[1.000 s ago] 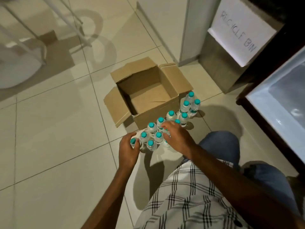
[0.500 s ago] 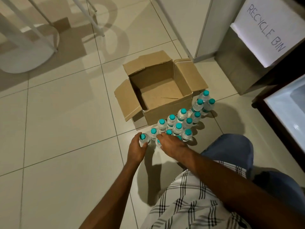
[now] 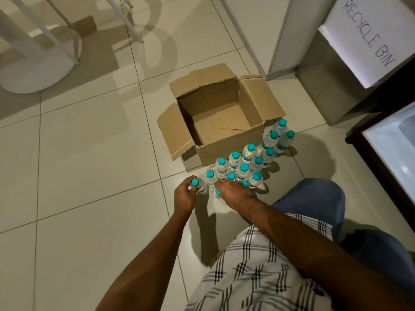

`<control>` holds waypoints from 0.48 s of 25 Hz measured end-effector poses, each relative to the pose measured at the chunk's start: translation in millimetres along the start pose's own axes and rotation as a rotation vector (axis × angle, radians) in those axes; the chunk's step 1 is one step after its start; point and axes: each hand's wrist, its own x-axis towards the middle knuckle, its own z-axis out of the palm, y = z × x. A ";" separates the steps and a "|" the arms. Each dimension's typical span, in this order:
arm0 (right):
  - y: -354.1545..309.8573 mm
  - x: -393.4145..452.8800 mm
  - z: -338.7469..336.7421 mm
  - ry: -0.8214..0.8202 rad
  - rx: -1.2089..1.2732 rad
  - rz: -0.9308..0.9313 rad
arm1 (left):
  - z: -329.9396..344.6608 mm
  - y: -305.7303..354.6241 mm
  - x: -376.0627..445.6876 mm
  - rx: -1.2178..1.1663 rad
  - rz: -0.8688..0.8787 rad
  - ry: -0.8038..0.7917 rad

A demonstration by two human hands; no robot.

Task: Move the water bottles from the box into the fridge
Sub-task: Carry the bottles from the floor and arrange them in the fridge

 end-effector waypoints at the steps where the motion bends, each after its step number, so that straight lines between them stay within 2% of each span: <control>1: 1.9 -1.3 0.9 0.007 0.016 -0.004 | -0.5 -2.9 -3.1 0.003 -0.002 0.012; 7: 17.1 -16.0 2.6 0.247 0.355 -0.052 | -25.0 -13.6 -18.5 0.020 0.062 0.065; 12: 31.7 -38.2 -25.5 0.395 0.674 -0.087 | -47.7 28.5 -21.0 -0.027 0.208 0.019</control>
